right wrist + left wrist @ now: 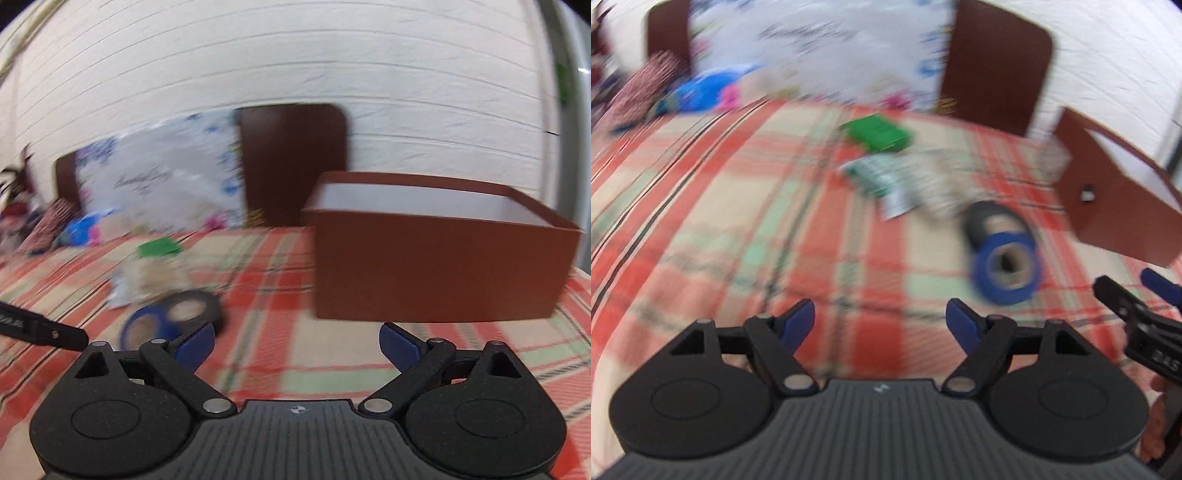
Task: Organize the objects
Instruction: 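Carry the clear tape roll into the brown box and release it, then grasp the blue tape roll with the left tool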
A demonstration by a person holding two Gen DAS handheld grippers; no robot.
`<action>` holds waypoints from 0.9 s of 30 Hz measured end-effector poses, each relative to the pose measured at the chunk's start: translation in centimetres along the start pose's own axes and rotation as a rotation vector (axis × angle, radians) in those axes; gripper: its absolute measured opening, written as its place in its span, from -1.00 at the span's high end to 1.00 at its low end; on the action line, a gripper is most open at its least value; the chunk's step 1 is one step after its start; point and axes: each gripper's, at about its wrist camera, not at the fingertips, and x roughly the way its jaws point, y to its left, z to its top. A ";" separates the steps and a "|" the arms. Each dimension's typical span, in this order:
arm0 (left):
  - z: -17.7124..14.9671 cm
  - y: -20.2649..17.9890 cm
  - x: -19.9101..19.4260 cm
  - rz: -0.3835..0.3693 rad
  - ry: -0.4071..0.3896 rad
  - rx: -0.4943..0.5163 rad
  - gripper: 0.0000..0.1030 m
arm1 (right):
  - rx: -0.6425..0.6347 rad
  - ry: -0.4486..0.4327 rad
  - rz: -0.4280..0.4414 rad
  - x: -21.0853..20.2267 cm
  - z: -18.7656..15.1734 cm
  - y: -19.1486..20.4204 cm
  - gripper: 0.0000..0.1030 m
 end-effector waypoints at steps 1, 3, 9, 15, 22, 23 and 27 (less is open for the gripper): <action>-0.4 1.2 0.2 0.011 -0.007 -0.021 -0.53 | -0.038 0.014 0.030 0.2 -0.1 1.2 -0.84; -0.7 2.3 -0.3 -0.005 -0.048 -0.020 -0.53 | -0.119 0.030 0.082 0.7 0.0 4.0 -0.83; -1.2 1.9 -0.2 0.005 -0.074 0.030 -0.61 | -0.243 0.081 0.129 3.3 0.6 9.3 -0.55; -1.7 1.4 -0.2 0.018 -0.086 0.079 -0.65 | -0.228 0.159 0.103 3.4 0.3 8.9 -0.08; -1.1 -0.7 -0.4 -0.056 -0.011 0.089 -0.68 | -0.117 0.195 0.044 -1.2 -2.0 3.8 -0.08; -0.8 -1.5 -0.4 -0.102 0.012 0.083 -0.68 | -0.108 0.193 0.028 -2.0 -2.4 3.1 -0.08; 0.7 -6.0 0.3 -0.328 0.119 0.059 -0.57 | -0.092 0.174 -0.011 -4.3 -3.7 2.0 -0.08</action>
